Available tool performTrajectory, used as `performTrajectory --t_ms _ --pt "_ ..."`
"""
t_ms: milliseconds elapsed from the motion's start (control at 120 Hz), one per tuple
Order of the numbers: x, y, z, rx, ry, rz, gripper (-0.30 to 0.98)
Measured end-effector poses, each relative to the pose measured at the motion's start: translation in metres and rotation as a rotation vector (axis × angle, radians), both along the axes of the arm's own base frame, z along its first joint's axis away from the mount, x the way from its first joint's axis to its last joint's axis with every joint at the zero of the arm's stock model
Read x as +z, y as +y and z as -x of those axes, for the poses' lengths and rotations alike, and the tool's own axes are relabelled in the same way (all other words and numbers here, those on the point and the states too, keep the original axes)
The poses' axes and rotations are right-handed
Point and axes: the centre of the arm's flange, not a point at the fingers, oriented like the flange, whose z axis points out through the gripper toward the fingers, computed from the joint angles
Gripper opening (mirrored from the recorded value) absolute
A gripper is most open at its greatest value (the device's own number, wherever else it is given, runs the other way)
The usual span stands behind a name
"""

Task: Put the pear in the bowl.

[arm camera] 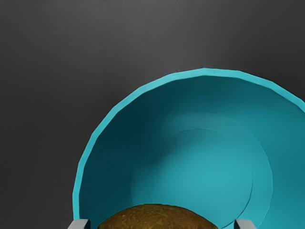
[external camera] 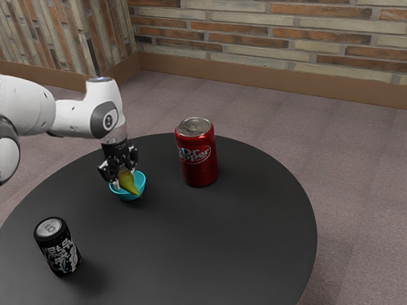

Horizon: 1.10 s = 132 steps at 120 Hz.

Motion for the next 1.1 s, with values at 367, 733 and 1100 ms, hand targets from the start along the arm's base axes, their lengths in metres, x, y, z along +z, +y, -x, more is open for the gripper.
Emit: performTrajectory --t_ms 367,733,1100 --pt "-0.009 0.008 -0.015 -0.033 -0.009 -0.001 0.51" --pt "0.035 -0.006 -0.017 -0.110 -0.062 0.010 0.66" --pt "0.208 -0.089 0.021 -0.561 -0.108 -0.003 0.68"
